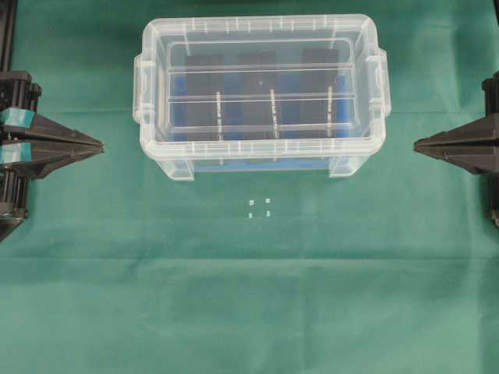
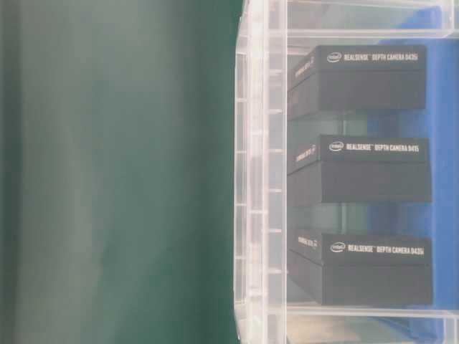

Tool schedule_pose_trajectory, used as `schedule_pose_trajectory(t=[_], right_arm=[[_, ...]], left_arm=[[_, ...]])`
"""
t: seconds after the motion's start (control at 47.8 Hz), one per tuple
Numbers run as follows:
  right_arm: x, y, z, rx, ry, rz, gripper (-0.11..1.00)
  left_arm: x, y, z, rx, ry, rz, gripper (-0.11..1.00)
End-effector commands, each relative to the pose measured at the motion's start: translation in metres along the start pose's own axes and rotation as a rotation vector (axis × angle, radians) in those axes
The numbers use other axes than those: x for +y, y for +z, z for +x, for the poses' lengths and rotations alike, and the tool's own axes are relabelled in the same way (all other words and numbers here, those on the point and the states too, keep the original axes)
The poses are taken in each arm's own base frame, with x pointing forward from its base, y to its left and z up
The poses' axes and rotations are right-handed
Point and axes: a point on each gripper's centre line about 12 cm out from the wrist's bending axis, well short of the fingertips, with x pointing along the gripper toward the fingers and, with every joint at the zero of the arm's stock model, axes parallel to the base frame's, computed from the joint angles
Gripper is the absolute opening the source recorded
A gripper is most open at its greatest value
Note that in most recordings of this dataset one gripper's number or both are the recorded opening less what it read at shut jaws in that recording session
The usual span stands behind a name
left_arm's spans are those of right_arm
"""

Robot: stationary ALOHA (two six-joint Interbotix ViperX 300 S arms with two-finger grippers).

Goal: Clamp the lid of the box with both arms, then lift and open it.
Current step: 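Rotate both grippers and move them toward the box's short sides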

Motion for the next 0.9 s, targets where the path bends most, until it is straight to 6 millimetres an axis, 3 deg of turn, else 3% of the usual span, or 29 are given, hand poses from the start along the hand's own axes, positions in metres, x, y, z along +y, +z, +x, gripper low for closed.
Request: schedule_pose_trajectory(t=[0.0,0.439,0.879], right_arm=[[0.000,0.003,0.003,0.000,-0.002,0.003,0.00],[-0.005,0.005,0.006,0.051,-0.024,0.003,0.00],[-0.060,0.011,-0.001,0.065,-0.295,-0.009,0.00]], left_arm=[[-0.002,0.009,0.003,-0.015,-0.011,0.007,0.01],[0.000,0.010,0.005,-0.008,-0.002,0.010,0.01],[0.044,0.009,0.000,0.006,0.217,0.024,0.01]])
